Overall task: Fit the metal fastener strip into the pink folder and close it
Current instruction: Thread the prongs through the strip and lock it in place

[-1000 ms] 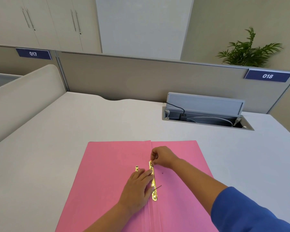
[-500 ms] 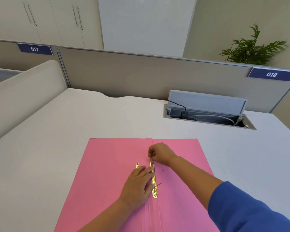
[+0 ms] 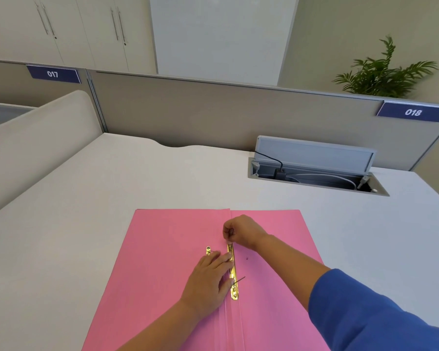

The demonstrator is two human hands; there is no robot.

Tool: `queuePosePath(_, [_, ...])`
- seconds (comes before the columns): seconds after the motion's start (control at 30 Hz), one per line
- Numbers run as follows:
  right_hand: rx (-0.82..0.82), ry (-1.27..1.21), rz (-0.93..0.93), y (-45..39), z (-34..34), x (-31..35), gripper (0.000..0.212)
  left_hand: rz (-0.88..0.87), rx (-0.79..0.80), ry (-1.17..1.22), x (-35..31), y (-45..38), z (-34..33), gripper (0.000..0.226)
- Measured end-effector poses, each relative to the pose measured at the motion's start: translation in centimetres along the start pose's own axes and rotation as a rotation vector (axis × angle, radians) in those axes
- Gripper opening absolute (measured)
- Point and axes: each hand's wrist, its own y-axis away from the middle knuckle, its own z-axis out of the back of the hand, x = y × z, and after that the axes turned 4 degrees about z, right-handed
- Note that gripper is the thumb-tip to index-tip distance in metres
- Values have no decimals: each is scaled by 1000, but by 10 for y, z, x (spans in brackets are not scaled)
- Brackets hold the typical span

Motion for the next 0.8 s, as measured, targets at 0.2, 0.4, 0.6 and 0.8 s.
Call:
queuePosePath(0.2, [33, 9, -12, -8, 0, 3, 16, 11, 27, 0, 1, 0, -1, 39])
queuePosePath(0.4, [-138, -86, -235, -15, -5, 2, 15, 23, 53, -12, 3, -1, -1, 40])
queuePosePath(0.6, [-311, -307, -478, -6, -16, -7, 8, 7, 27, -10, 3, 0, -2, 40])
queuePosePath(0.8, [-254, -437, -418, 14, -15, 12, 40, -1, -5, -9, 3, -1, 0, 39])
